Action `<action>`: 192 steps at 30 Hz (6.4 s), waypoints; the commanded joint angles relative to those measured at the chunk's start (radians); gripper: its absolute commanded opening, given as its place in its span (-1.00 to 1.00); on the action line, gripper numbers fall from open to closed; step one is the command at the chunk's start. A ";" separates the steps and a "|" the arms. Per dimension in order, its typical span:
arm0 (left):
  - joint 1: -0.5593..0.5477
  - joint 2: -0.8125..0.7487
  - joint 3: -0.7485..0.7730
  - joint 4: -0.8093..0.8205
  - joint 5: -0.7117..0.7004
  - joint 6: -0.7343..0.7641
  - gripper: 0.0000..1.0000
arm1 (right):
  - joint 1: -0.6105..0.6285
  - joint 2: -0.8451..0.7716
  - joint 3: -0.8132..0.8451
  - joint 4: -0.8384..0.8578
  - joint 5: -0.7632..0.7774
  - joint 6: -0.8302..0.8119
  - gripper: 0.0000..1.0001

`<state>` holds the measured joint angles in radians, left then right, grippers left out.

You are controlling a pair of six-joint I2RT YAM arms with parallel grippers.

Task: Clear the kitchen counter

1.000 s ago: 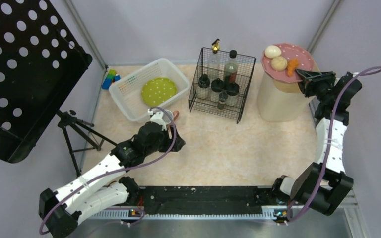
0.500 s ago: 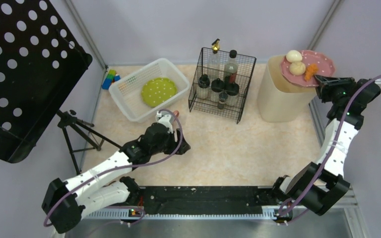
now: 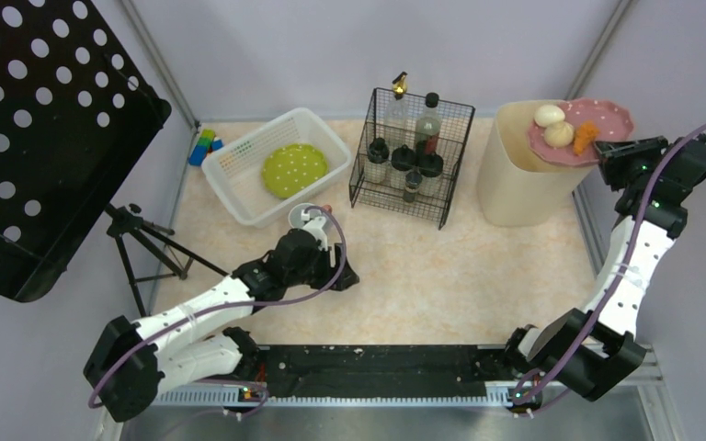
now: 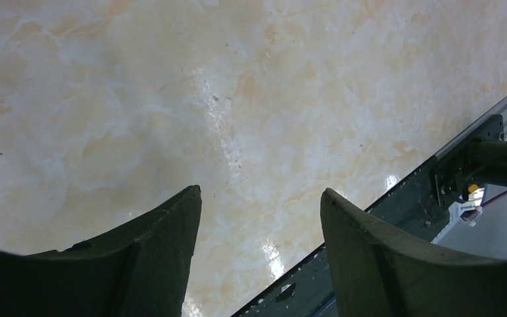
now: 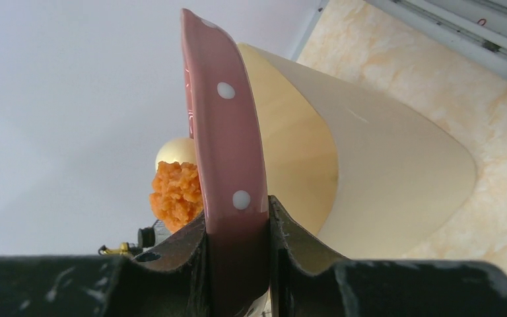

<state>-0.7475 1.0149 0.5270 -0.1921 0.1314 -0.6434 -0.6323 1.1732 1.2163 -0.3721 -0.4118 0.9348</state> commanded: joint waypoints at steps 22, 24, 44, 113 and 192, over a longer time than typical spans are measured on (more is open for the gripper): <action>0.007 0.052 -0.056 0.123 0.060 0.022 0.42 | 0.150 0.213 0.426 -0.107 0.191 -0.401 -1.00; 0.007 0.054 -0.056 0.123 0.057 0.022 0.42 | 0.172 0.235 0.457 -0.130 0.220 -0.438 -1.00; 0.008 0.100 -0.035 0.099 0.063 0.036 0.42 | 0.391 0.314 0.664 -0.159 0.600 -0.843 -1.00; 0.011 -0.436 0.334 -0.021 -0.188 -0.238 0.82 | 1.128 -0.027 0.077 0.503 -0.209 -0.209 -1.00; 0.049 -0.275 0.434 0.048 -0.412 -0.076 -1.00 | 1.014 -0.207 -0.382 0.483 -0.176 -0.317 0.23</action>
<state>-0.7280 0.7071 0.8486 -0.4061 -0.2321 -0.7341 0.3904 1.0168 0.8562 0.1211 -0.6117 0.6693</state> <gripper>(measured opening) 0.319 0.612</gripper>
